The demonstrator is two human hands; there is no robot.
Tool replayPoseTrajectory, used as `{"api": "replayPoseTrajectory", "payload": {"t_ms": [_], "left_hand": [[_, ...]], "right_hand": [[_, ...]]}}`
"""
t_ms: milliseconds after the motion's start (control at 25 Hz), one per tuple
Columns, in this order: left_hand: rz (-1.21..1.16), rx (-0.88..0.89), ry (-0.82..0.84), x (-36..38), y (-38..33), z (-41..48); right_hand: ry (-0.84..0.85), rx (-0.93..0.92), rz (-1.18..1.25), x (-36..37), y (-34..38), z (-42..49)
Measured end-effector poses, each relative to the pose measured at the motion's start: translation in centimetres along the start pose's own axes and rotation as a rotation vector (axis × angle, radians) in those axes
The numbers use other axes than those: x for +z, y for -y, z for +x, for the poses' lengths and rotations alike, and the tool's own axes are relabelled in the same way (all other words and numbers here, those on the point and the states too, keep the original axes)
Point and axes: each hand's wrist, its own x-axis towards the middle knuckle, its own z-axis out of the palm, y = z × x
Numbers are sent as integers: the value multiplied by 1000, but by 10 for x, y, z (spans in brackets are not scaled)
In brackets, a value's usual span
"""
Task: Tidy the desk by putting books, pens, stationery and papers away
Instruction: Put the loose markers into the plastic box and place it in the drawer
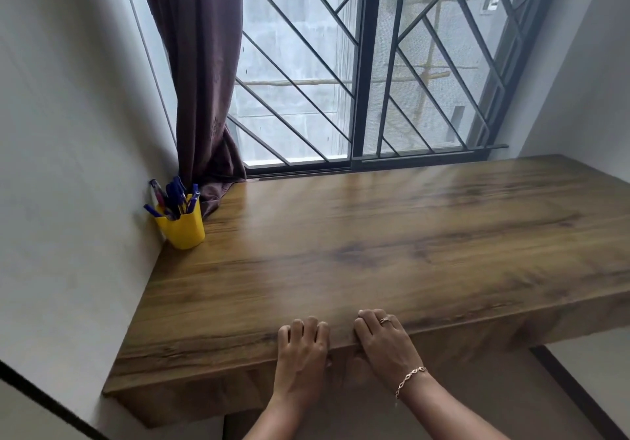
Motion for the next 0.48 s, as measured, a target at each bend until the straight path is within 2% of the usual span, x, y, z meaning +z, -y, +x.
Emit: {"api": "replayPoseTrajectory", "payload": {"t_ms": [80,200,280,400,480], "left_hand": [[-12,-10,5,3,-2,-1],[-14,-24,-18,5,-5,0],[-55,-41,-32,4,-9,4],[-111,-91,111,1,-25,5],[-135,-34,148,-2,-42,1]], "right_hand": [[39,11,1,4,0,-3],[6,45,36,0,-1,-5],[63,87,31,-6,-3,-6],[120,160,-39,-14,-12,-19],[166,224,-68,-29,-17,-36]]}}
